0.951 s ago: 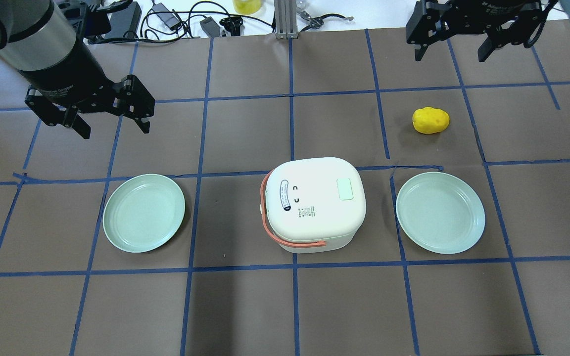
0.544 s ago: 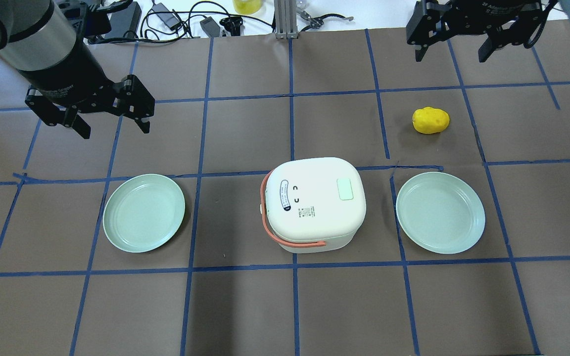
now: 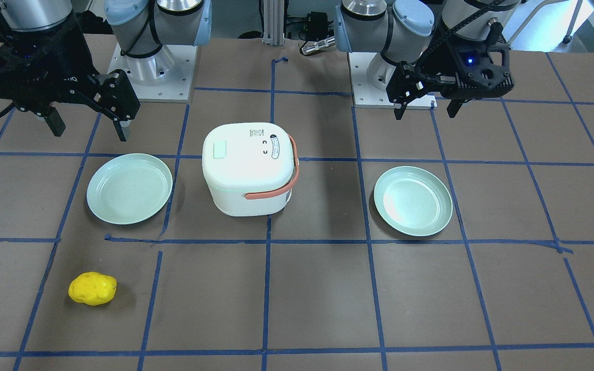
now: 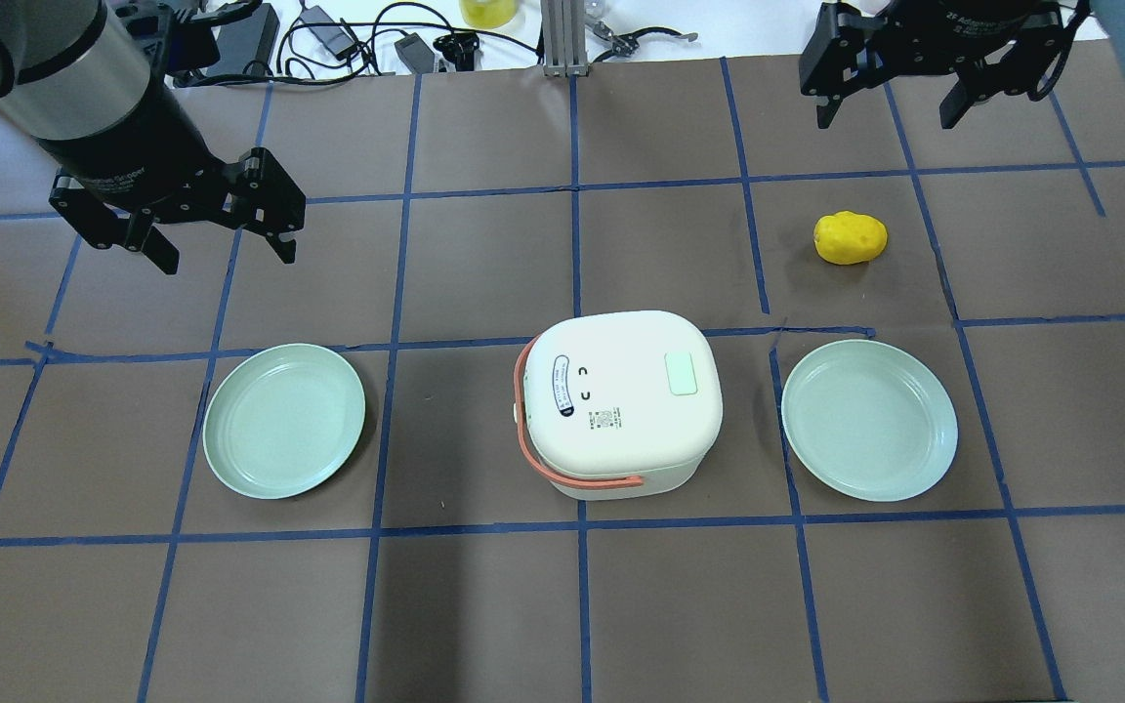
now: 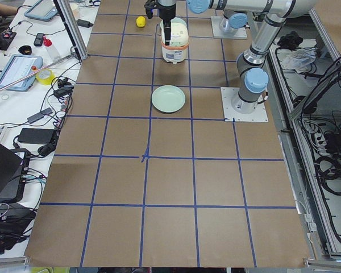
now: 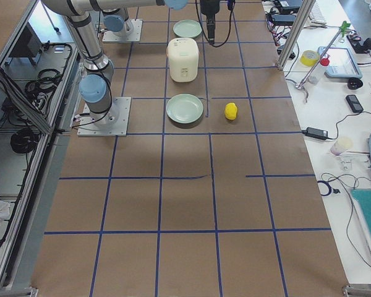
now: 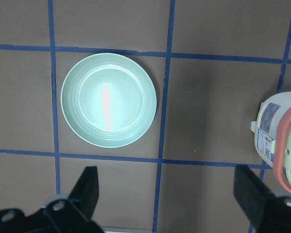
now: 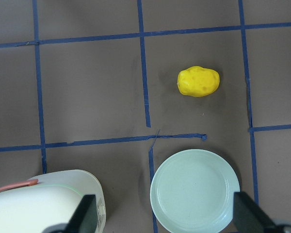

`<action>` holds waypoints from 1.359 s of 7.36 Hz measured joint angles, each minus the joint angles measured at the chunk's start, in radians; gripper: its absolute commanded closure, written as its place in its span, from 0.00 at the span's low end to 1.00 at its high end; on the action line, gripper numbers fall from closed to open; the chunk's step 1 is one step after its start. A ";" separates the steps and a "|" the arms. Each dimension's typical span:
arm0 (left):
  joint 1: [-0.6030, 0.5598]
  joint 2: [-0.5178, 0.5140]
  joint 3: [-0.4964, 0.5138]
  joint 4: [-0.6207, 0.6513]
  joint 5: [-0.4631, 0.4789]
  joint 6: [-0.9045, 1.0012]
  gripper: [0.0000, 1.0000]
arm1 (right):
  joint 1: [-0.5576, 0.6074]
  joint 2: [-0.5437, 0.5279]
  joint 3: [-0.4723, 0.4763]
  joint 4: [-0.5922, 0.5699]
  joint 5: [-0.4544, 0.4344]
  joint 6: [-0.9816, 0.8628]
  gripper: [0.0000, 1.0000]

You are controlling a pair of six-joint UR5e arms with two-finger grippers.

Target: Press rice cooker button

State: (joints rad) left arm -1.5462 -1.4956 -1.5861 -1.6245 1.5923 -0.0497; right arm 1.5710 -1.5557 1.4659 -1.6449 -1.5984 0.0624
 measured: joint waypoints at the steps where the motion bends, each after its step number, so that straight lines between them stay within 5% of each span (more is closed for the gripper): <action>1: 0.000 0.000 0.000 0.000 0.000 0.000 0.00 | 0.001 -0.001 0.002 0.001 -0.006 0.001 0.00; 7: 0.000 0.000 0.000 0.000 0.000 0.001 0.00 | 0.050 0.000 0.093 -0.006 0.022 0.008 0.08; 8: 0.000 0.000 0.000 0.000 0.000 0.001 0.00 | 0.090 0.003 0.143 -0.025 0.027 0.010 0.26; 10: 0.000 0.000 0.000 0.000 0.000 0.001 0.00 | 0.152 0.003 0.241 -0.060 0.033 0.015 0.81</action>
State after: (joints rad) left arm -1.5463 -1.4956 -1.5861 -1.6245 1.5923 -0.0491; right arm 1.7234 -1.5526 1.7067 -1.7050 -1.5651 0.0769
